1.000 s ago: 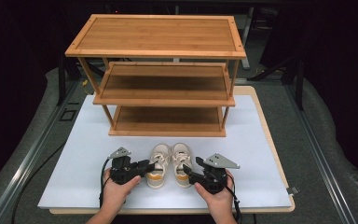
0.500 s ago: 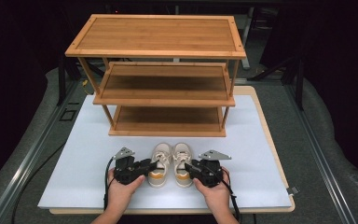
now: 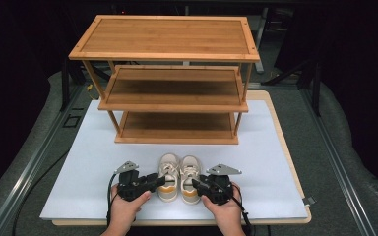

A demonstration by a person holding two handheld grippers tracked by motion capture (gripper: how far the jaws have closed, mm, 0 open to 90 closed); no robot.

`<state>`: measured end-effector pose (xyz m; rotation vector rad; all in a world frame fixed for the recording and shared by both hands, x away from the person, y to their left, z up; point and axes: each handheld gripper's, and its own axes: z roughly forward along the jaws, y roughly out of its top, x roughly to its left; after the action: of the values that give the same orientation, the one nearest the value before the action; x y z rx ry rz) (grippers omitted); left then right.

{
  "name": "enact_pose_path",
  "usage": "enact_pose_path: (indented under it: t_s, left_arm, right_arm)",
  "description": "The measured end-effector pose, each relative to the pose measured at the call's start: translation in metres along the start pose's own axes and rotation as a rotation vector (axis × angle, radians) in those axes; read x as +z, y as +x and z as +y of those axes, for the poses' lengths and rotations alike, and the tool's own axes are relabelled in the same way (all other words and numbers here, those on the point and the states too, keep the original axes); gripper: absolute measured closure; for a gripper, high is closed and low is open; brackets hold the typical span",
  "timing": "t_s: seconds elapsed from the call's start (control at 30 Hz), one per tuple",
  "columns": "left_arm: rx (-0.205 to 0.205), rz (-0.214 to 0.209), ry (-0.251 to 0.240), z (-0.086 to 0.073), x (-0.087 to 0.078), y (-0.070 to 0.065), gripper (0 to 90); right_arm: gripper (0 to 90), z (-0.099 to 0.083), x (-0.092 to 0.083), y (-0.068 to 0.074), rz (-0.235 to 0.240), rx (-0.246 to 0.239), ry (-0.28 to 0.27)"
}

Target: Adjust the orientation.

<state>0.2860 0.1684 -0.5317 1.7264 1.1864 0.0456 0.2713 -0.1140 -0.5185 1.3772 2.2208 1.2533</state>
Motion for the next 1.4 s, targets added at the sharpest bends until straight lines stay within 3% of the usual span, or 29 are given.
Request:
enact_pose_path:
  t_s: [0.3,0.33,0.5,0.7,0.77,0.9,1.03,1.1,1.4]
  left_arm:
    - [0.031,0.008,0.012,0.003,0.001,0.001,56.6]
    - [0.033,0.012,0.011,0.002,0.001,0.001,56.6]
    - [0.033,0.017,0.003,0.001,0.000,-0.001,57.1]
    - [0.024,0.009,0.007,0.002,0.000,0.001,57.0]
    - [0.025,0.002,0.005,0.002,0.000,0.001,57.0]
    - [0.029,-0.006,0.014,0.004,0.002,0.002,57.2]
    - [0.034,-0.008,0.017,0.006,0.004,0.002,57.8]
    - [0.031,-0.003,0.015,0.008,0.005,0.004,57.9]
    - [0.029,0.001,0.011,0.012,0.006,0.010,57.8]
  right_arm:
    - [62.5,-0.003,0.006,0.004,-0.058,0.021,-0.046]
    - [62.8,-0.004,0.006,0.004,-0.085,0.025,-0.057]
    - [63.7,-0.003,0.011,0.002,-0.105,0.070,-0.091]
    - [63.9,0.001,0.017,0.004,-0.136,0.069,-0.095]
    - [63.6,0.001,0.017,0.005,-0.131,0.070,-0.091]
    - [58.4,-0.002,0.017,0.003,-0.065,0.144,-0.092]
    - [57.9,-0.003,0.016,0.006,-0.070,0.160,-0.094]
    - [57.1,-0.003,0.017,0.007,-0.051,0.183,-0.096]
    - [56.3,0.003,0.025,0.002,-0.030,0.189,-0.101]
